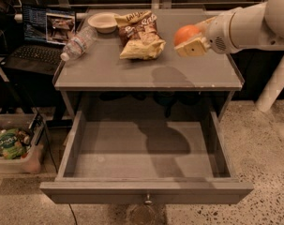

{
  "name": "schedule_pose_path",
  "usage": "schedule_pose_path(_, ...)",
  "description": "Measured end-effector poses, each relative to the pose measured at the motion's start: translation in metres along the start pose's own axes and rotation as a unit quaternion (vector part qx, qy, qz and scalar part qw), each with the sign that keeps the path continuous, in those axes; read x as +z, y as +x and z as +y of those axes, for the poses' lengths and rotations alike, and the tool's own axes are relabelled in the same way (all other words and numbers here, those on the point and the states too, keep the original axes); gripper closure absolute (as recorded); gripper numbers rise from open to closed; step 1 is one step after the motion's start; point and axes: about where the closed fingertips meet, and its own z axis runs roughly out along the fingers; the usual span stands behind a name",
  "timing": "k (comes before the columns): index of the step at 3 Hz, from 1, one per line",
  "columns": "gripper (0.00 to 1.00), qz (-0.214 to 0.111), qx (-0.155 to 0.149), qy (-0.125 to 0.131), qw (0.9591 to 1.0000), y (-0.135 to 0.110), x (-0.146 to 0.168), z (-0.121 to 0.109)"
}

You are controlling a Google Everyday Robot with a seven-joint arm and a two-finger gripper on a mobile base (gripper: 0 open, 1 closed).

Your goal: Pick orange from top drawer and place on counter

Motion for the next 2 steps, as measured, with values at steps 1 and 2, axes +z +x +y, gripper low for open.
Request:
schedule_pose_path(1,1.00,0.024,0.020,0.004,0.9995,0.019,0.024,-0.016)
schedule_pose_path(2,1.00,0.042,0.033,-0.004,0.9986,0.030,0.050,-0.020)
